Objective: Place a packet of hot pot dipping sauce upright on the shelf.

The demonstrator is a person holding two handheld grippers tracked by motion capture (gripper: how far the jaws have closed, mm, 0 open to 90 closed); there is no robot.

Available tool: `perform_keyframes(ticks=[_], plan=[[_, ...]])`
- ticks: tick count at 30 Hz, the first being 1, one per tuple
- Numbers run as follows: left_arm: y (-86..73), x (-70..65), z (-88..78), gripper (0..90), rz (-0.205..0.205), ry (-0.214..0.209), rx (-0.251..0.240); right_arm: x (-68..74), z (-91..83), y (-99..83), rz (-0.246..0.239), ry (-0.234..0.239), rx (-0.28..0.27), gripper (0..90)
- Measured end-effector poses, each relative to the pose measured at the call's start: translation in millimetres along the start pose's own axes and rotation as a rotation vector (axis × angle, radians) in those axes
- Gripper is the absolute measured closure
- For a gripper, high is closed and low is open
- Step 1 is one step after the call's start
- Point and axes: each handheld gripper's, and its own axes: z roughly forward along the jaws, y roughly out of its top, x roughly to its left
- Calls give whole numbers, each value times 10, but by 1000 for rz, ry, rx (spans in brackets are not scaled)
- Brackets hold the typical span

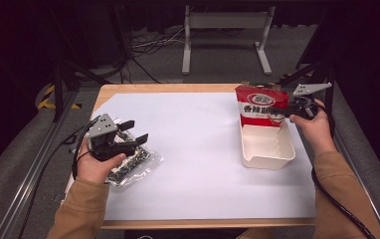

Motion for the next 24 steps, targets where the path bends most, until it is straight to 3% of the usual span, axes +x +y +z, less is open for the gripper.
perform_keyframes(ticks=[4, 9, 14, 18, 22, 24], plan=[[-55, 18, -23, 364, 5, 26, -37, -1, -9, -79, 22, -29, -1, 892], [-62, 30, -19, 279, -10, 33, -18, -7, -14, -182, 62, -46, -19, 893], [-88, 54, -22, 256, -7, 51, 13, -1, -12, -219, 65, -61, -21, 892], [-137, 99, -29, 205, -37, 56, 37, 11, -8, -215, 66, -71, -21, 881], [-188, 137, -50, 221, -53, 55, 53, 3, -14, -251, 88, -59, -54, 824], [-221, 152, -58, 221, -64, 49, 61, 6, -33, -272, 99, -68, -74, 749]])
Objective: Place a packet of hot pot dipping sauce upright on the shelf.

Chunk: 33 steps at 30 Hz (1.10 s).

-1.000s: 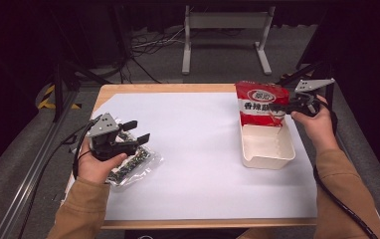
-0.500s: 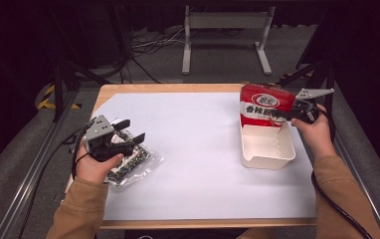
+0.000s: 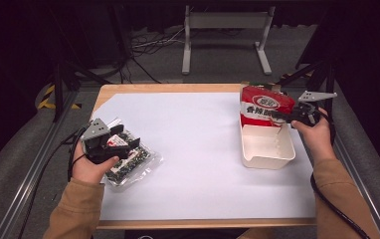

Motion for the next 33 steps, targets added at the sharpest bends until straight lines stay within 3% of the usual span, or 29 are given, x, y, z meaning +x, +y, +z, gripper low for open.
perform_keyframes(ticks=[10, 15, 26, 33], plan=[[-100, 11, -14, 132, -55, 2, -18, 55, -217, 5, -12, -46, -75, 527], [-152, 31, -45, 66, -51, -7, 1, 157, -344, -15, -25, -61, -85, 460], [-189, 65, -128, 110, -53, 28, 16, 377, -548, -116, -38, -110, -63, 373], [-193, 118, -164, 148, -68, 24, 39, 573, -650, -134, -70, -103, -37, 368]])
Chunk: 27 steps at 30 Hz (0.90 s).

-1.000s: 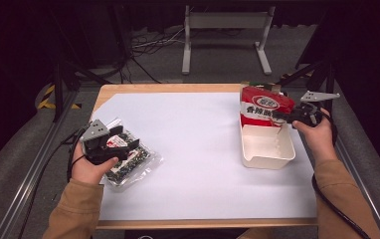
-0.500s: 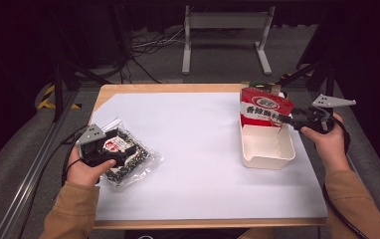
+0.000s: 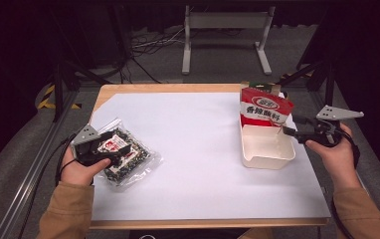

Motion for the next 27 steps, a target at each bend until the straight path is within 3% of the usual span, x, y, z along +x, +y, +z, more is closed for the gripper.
perform_keyframes(ticks=[3, 7, 9, 13, 17, 24, 27], plan=[[-1, 11, -8, 132, 5, 2, 4, 88, -55, 9, -21, -28, 21, 356], [10, 44, -31, 117, -1, 4, -5, 183, -103, 1, -1, -19, 12, 384], [21, 67, -37, 116, -4, 2, -2, 323, -129, -3, -5, 8, 15, 395], [13, 70, -32, 126, -21, -10, -1, 437, -143, -9, -25, 34, 5, 397], [19, 93, -37, 133, -10, -12, -4, 597, -78, -18, -62, 83, 18, 399], [17, 129, -80, 175, 8, 58, 25, 871, 55, 20, -100, 166, 24, 398], [-2, 204, -139, 198, -30, 64, -5, 977, 131, 24, -124, 198, 47, 398]])
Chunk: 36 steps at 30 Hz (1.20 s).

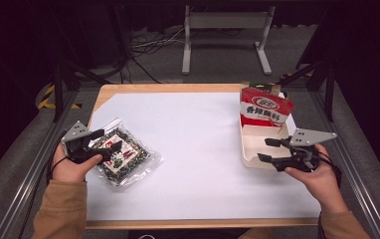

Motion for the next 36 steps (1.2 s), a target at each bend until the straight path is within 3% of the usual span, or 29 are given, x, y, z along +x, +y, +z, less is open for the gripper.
perform_keyframes(ticks=[6, 12, 20, 25, 30, 36], plan=[[-39, 122, -101, 224, -26, 42, -23, 115, 167, 54, -34, 58, 4, 409], [-145, 328, -181, 236, -62, 151, -27, 178, 324, 122, -67, 108, 9, 419], [-322, 589, -208, 255, -158, 233, -23, 257, 385, 128, -86, 138, 12, 421], [-438, 728, -149, 245, -208, 261, -1, 268, 388, 106, -79, 142, 10, 413], [-556, 863, -92, 168, -269, 290, 36, 281, 409, 93, -78, 152, 9, 404], [-724, 977, 19, 125, -360, 265, 101, 308, 448, 84, -77, 165, 18, 401]])
